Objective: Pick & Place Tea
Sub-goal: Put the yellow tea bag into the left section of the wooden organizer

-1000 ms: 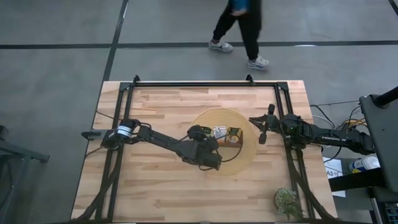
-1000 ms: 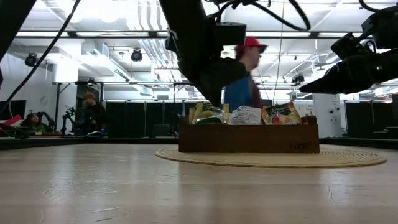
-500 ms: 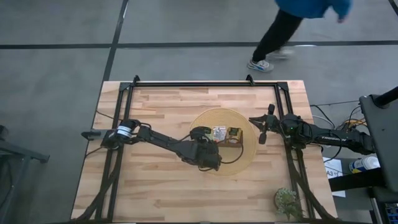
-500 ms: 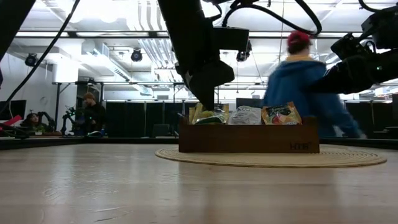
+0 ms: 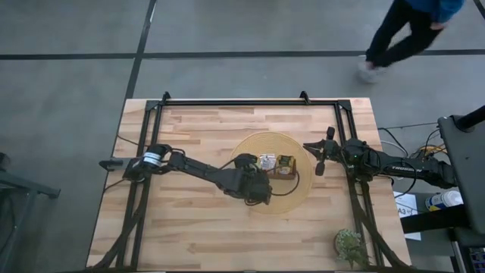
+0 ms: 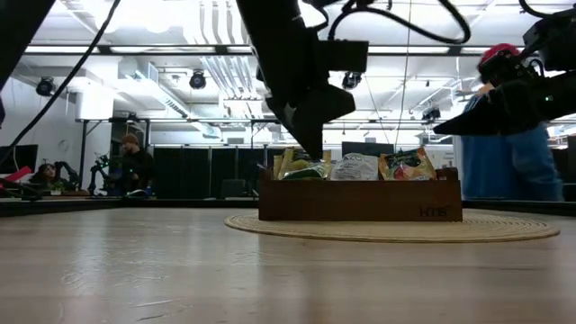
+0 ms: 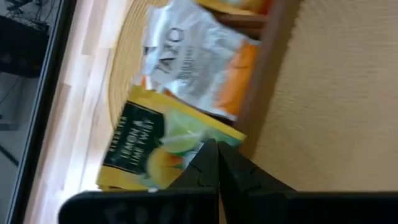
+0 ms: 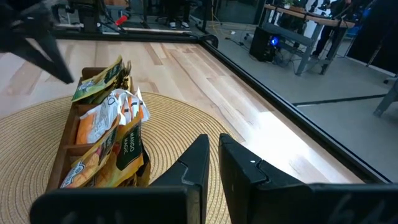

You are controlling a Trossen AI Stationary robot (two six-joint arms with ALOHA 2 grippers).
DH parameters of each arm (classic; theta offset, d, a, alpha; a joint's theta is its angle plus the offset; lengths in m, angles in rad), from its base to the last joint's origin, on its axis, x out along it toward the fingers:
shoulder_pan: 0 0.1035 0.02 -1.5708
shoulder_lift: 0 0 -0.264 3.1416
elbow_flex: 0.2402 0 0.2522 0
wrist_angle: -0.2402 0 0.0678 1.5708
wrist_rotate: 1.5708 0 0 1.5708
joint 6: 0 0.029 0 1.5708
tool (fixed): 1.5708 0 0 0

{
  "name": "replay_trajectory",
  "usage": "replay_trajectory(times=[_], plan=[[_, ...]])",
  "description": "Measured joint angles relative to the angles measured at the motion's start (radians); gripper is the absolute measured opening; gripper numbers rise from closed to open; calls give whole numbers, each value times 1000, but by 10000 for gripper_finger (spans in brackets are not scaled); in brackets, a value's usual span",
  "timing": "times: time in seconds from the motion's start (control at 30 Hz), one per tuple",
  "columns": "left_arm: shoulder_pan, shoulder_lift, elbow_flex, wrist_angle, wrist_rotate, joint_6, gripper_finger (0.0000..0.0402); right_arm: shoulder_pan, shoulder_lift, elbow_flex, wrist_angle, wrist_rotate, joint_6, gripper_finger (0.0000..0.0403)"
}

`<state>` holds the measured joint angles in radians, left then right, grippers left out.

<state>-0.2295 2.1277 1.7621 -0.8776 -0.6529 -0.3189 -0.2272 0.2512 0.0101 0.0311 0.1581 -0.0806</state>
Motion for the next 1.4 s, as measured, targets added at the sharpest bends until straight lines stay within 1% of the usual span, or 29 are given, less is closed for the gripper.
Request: replay_trajectory(times=[0.1, 0.23, 0.33, 0.4, 0.53, 0.6, 0.67, 0.8, 0.87, 0.97, 1.03, 1.13, 1.4], plan=[[21, 1, -2, 1, 4, -1, 0, 0, 0, 0, 0, 0, 2, 34], [47, 2, -15, 9, 44, -5, 0, 0, 0, 0, 0, 0, 0, 34], [65, 2, -34, 21, 40, -5, 0, 0, 0, 0, 0, 0, 0, 34], [78, 2, -56, 38, 27, -5, 0, 0, 0, 0, 0, 0, 0, 34], [90, 3, -89, 50, -53, -16, 0, 0, 1, 0, 0, 0, 0, 34], [90, 3, -100, 58, -61, -18, 0, 0, 1, 0, 0, 0, 0, 34], [85, 3, -101, 58, -57, -27, 0, 0, 1, 0, 0, 0, -1, 34], [67, 3, -102, 73, -16, -64, 0, 0, 1, 0, 0, 0, 0, 34], [59, 2, -113, 108, 8, -68, 0, 0, 2, 0, 0, 0, 0, 34], [43, 1, -127, 147, 10, -69, 0, 0, 2, 0, 0, 0, 0, 34], [35, 1, -129, 149, 3, -63, 0, 0, 2, 0, 0, 0, 0, 34], [19, -1, -130, 143, -47, -39, 0, 0, 2, 0, 0, 0, 1, 34], [-19, -37, -43, 31, -99, -24, 0, 0, 2, 0, 0, 0, 0, 34]])
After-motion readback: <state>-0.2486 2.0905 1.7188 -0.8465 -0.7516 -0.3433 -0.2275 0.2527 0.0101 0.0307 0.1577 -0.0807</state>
